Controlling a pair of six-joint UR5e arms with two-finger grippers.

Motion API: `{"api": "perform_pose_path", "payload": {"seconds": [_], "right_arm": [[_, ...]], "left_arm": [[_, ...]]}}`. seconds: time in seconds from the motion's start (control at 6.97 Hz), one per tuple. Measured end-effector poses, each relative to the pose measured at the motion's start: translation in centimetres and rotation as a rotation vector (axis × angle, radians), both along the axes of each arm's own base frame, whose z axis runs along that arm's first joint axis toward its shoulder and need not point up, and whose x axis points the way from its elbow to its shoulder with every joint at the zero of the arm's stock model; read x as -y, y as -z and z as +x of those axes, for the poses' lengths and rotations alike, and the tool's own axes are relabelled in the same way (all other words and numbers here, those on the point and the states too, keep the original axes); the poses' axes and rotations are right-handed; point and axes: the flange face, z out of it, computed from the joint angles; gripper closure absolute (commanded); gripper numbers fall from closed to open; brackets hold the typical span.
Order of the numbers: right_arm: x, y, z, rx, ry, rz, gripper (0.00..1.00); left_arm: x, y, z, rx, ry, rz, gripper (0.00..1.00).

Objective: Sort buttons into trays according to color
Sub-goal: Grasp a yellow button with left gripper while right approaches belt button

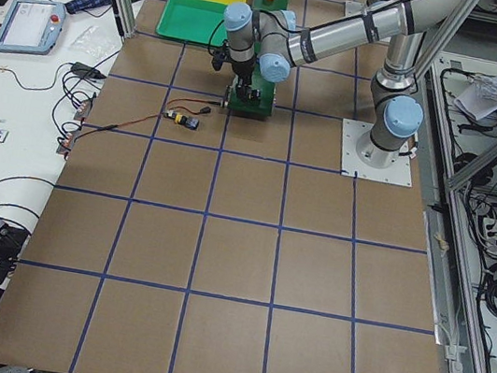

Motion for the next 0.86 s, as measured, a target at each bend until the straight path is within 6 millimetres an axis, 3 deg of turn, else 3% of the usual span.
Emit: {"api": "perform_pose_path", "payload": {"seconds": [0.14, 0.43, 0.72, 0.86], "right_arm": [[0.1, 0.4, -0.1, -0.021, 0.071, 0.035, 0.0], [0.4, 1.1, -0.5, -0.037, 0.101, 0.051, 0.0], [0.5, 1.8, -0.7, -0.05, 0.104, 0.055, 0.0], [0.3, 2.1, -0.6, -0.087, 0.149, 0.061, 0.0]], "left_arm": [[1.2, -2.0, 1.1, 0.008, -0.011, -0.044, 0.0], [6.1, -5.5, 5.3, 0.034, -0.036, -0.13, 0.0], [11.3, -4.6, 8.5, 0.046, -0.022, -0.164, 0.0], [13.7, -2.3, 9.8, 0.045, -0.017, -0.164, 0.0]]}}
